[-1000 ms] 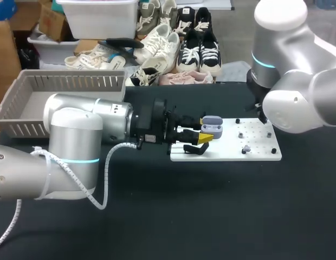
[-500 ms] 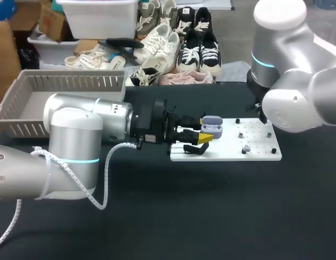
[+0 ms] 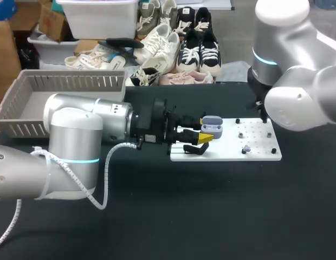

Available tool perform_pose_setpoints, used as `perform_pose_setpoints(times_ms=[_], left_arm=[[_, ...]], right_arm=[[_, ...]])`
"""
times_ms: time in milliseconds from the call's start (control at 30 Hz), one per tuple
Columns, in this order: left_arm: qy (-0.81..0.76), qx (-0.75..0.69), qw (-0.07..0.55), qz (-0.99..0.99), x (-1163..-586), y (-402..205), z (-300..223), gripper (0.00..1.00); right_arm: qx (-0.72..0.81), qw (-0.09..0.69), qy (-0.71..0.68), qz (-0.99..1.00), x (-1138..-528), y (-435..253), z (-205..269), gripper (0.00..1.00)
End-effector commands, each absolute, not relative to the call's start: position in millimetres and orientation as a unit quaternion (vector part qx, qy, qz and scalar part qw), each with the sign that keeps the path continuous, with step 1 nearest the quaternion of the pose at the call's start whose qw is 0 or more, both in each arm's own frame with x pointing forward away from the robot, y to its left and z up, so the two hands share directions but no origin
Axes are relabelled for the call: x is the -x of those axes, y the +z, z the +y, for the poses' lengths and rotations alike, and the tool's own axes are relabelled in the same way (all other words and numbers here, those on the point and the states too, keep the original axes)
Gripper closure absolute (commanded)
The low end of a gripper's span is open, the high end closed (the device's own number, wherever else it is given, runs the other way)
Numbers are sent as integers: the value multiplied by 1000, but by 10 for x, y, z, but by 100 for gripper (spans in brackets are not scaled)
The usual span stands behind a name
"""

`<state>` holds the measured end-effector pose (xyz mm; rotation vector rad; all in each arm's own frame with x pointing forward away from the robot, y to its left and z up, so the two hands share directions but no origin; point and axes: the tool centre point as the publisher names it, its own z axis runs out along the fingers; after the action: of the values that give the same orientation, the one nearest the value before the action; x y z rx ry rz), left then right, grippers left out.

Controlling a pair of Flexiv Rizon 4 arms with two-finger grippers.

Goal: Pick up each earbud case from the left stands, insert the matching earbuds, close the lid, and place the case in the box.

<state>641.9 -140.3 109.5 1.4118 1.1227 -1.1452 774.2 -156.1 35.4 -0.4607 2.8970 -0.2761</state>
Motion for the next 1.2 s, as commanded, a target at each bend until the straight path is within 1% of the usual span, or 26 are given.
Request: perform_pose_setpoints(times_ms=[33,167,333,600,1067,1200], left_arm=[[-469,-578,484,460,-6408,1092,-1398,100],[-469,-578,484,460,-6408,1092,-1398,100],[-469,-578,484,460,-6408,1092,-1398,100],[-469,-578,484,460,-6408,1092,-1398,100],[-469,-578,484,460,-6408,1092,-1398,100],[-469,-578,484,460,-6408,1092,-1398,100]], right_arm=[[153,109,-94,978,-7599,453,-1584,100],[128,111,-104,980,-7508,615,-1585,100],[112,88,-114,983,-7349,738,-1537,100],[95,79,-94,988,-7088,859,-1484,100],[95,79,-94,988,-7088,859,-1484,100],[23,96,-89,991,-7033,1088,-1441,100]])
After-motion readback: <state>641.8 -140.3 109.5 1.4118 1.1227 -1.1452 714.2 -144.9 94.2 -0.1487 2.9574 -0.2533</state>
